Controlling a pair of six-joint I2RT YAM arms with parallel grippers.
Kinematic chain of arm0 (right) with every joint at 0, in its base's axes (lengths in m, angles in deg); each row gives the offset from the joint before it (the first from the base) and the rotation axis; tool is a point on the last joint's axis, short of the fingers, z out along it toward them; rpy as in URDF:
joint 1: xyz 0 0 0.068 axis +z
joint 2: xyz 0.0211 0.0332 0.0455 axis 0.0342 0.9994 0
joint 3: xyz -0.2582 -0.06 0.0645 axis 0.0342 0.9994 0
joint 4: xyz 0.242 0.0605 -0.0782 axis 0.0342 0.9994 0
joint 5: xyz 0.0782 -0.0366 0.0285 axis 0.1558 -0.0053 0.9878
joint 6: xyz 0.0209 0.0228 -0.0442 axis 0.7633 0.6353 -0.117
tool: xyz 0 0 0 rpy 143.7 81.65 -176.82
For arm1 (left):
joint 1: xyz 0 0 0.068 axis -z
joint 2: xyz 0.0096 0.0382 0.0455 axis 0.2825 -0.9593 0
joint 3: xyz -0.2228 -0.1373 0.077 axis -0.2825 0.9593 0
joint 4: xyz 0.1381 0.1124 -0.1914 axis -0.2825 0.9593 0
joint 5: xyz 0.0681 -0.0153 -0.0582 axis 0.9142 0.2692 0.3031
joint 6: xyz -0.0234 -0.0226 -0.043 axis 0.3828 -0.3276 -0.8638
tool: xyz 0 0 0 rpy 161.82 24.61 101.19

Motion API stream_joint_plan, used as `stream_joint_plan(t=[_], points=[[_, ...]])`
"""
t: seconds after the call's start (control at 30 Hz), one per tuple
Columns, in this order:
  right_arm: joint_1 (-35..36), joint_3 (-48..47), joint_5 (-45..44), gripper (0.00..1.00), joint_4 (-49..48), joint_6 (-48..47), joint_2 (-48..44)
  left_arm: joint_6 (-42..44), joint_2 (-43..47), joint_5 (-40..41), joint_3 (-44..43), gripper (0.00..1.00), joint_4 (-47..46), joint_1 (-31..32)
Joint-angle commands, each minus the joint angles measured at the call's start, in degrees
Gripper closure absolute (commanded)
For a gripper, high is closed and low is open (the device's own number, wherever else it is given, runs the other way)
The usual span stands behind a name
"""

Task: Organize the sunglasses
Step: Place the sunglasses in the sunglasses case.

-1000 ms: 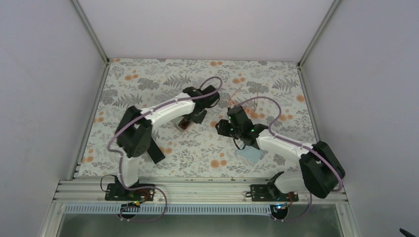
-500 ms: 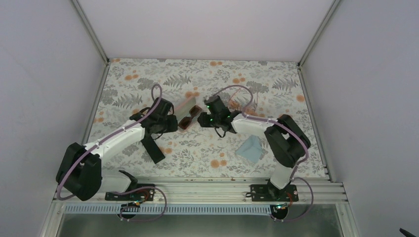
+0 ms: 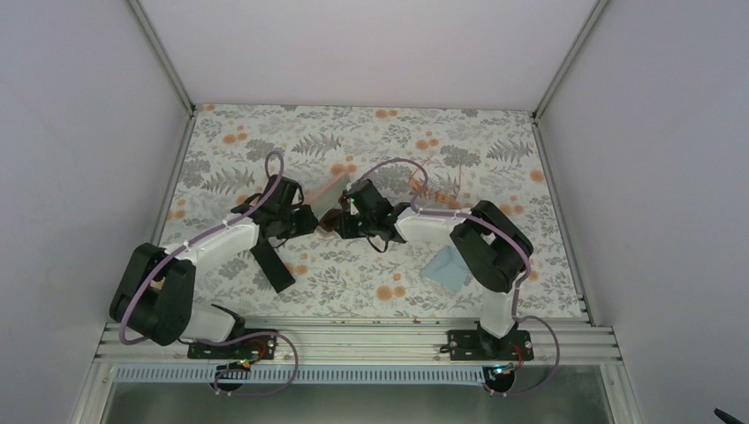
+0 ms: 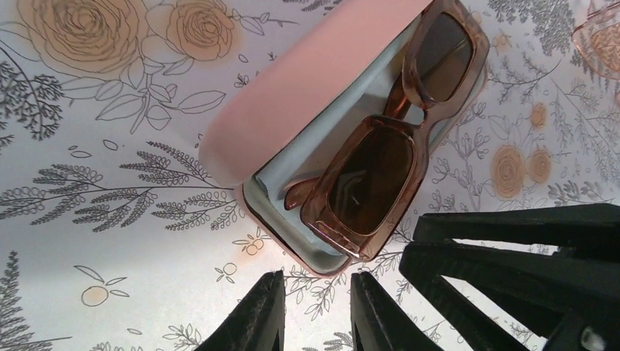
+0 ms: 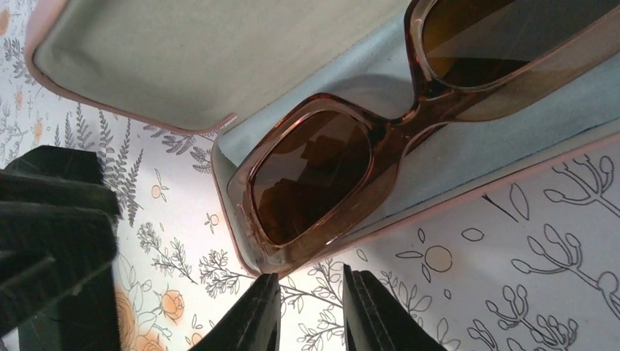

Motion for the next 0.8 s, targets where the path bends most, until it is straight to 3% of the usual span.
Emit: stream_joint_plan(t=[0.0,0.4,0.77], points=[[-0.1,-1.9,0.1,0.76,-1.3,1.2,1.8,-0.6,-1.7,-1.7,0.8,0.76,-3.3,-0.4],[-0.2,-4.8,0.7,0.8,-3.0,3.0,4.6,-0.6,-6.8,-2.3,3.3,0.8,-7.1,-0.4],[-0.2,-4.7,0.4,0.81,-2.7,3.7,3.2,-0.2,-5.0,-0.6,2.2,0.81,-5.0,-0.4]])
